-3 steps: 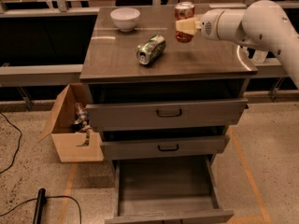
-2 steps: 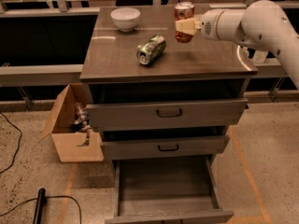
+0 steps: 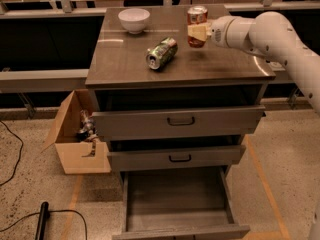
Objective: Place coke can into bottom drawer
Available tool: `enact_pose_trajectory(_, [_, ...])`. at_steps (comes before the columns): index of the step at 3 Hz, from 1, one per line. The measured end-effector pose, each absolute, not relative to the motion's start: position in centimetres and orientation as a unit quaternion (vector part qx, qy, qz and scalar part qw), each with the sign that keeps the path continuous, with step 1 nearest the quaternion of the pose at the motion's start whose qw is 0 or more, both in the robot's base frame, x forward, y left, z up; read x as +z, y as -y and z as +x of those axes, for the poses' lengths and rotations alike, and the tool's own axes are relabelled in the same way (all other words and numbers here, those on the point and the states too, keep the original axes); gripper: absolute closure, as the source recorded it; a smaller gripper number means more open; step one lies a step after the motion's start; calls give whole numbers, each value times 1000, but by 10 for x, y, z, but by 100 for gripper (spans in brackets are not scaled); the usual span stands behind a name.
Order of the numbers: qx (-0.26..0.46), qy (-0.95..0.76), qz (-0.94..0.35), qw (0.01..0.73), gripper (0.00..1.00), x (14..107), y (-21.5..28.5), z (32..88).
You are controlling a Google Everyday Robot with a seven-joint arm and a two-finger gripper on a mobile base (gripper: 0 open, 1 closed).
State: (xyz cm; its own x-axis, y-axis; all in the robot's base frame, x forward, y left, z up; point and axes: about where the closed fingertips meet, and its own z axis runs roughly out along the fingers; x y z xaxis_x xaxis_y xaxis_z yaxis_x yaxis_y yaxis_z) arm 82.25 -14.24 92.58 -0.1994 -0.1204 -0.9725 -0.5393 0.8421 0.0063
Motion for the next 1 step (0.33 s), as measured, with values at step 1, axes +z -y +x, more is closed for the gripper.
enact_pose_trajectory(1, [178,-754,-220,593,82,925,140,823])
